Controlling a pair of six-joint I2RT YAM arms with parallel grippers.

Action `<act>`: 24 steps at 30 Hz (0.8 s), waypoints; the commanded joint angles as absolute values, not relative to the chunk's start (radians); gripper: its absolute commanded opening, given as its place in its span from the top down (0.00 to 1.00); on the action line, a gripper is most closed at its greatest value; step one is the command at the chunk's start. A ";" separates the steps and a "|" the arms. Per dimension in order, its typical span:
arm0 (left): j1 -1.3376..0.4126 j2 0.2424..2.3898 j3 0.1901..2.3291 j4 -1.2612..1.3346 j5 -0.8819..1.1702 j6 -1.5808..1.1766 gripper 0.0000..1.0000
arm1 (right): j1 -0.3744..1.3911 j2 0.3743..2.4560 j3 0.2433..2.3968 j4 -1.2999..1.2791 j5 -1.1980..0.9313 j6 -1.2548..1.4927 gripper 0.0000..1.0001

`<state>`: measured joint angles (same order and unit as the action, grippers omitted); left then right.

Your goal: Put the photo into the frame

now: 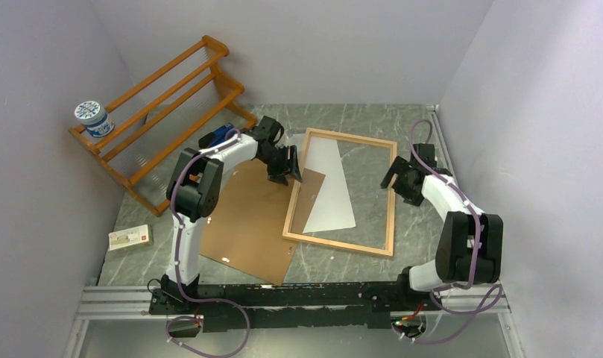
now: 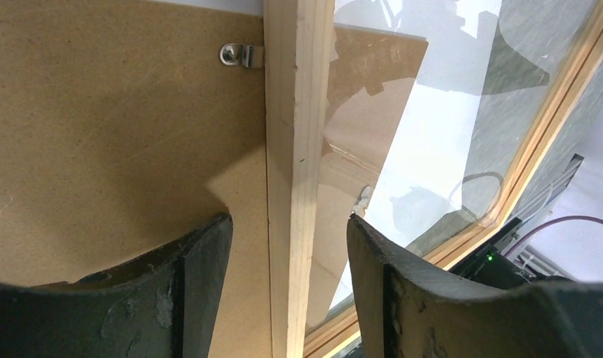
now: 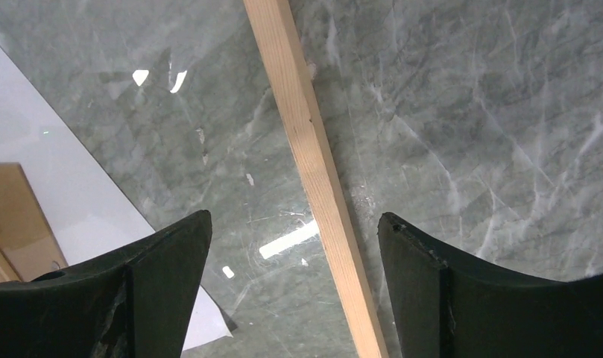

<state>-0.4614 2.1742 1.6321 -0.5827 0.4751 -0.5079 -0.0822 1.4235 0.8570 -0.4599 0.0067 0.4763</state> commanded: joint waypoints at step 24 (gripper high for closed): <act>-0.504 2.188 1.629 -0.462 0.798 -0.490 0.36 | -0.084 1.534 0.954 -0.401 0.022 0.558 0.20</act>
